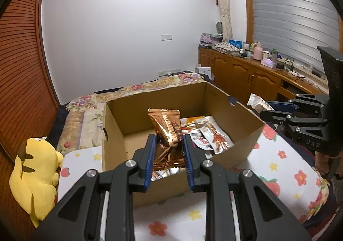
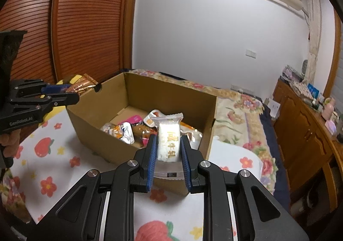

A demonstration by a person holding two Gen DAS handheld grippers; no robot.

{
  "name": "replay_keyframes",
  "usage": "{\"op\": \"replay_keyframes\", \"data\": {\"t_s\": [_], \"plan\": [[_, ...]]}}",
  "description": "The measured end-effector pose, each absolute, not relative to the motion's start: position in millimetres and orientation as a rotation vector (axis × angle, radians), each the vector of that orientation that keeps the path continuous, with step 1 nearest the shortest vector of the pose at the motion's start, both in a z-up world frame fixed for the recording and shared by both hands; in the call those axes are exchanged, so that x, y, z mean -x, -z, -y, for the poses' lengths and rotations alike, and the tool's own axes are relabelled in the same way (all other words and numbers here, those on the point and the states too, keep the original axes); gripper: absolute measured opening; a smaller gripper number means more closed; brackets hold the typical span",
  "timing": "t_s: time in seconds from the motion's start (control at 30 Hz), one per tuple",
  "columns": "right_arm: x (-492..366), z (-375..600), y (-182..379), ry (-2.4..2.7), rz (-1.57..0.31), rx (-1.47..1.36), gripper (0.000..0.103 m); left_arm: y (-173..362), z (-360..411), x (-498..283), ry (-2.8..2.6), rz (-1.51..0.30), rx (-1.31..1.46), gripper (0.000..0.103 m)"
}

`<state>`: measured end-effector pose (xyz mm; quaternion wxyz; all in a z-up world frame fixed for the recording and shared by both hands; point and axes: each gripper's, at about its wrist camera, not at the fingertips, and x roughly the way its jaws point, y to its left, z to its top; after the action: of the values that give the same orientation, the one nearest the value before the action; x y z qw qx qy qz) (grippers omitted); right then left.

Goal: Organize snacks
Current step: 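Carry both snacks over the box and open both tools to drop them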

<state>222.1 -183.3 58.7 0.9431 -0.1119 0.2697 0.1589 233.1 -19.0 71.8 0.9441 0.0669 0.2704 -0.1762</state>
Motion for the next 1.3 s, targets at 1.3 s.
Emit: {"op": "replay_keyframes", "data": {"t_s": [1.3], "plan": [[-319.8, 163.4, -5.9, -0.279, -0.719, 0.157, 0.023, -16.4, 9.5, -302.1, 0.306, -0.747, -0.094, 0.037]]}}
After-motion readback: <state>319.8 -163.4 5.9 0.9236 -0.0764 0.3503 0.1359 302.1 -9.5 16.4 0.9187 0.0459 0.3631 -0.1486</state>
